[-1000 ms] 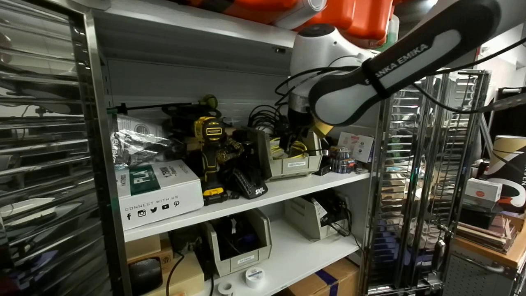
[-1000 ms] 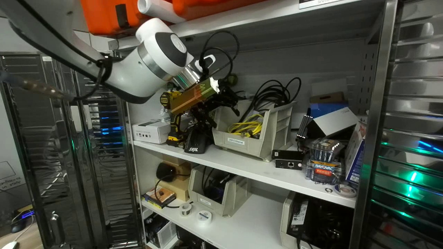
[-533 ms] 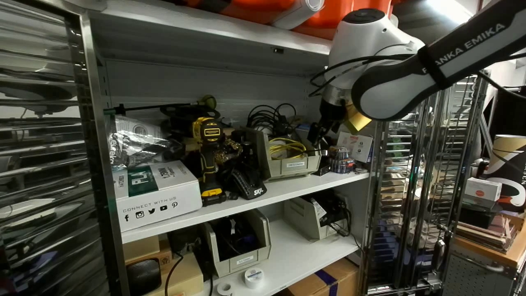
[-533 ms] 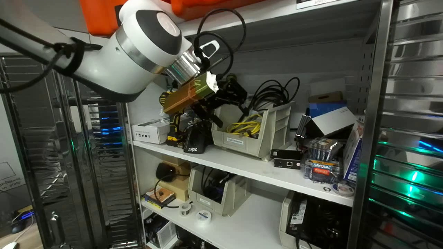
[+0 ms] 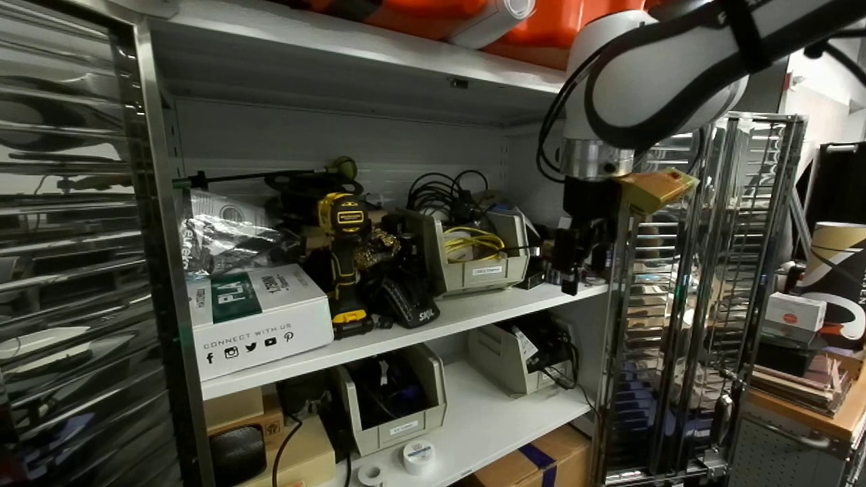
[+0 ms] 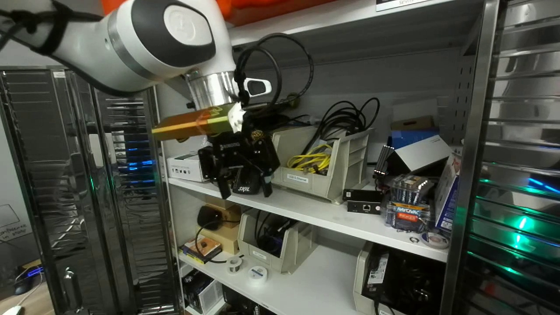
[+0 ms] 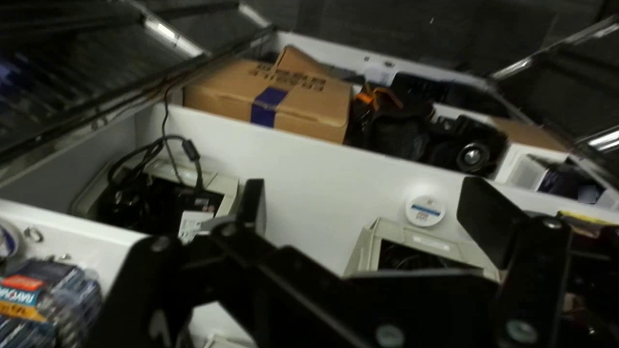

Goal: Put the yellow cable in the gray box

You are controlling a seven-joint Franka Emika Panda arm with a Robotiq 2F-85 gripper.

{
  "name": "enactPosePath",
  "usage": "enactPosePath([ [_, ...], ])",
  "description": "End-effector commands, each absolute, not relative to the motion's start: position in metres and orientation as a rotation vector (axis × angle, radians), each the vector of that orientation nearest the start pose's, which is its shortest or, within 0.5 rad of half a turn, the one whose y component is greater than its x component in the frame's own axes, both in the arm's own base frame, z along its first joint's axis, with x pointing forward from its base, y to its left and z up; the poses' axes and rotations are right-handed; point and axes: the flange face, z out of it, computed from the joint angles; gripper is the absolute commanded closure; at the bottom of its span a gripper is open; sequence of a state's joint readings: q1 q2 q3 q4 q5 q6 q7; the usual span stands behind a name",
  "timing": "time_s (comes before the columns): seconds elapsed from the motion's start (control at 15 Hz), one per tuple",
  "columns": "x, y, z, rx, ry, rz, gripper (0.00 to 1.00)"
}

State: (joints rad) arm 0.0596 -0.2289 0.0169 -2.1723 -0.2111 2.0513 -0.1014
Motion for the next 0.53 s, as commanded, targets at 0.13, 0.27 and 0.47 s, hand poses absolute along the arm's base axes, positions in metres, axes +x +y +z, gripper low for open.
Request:
enactPosePath([
  [0.13,0.424,0.013,0.54,-3.132,-0.47,0.301,0.0],
  [0.27,0.431,0.015,0.526,-3.161,-0.45,0.317,0.0],
  [0.47,0.412,0.011,0.542,-3.109,-0.479,0.366,0.0],
])
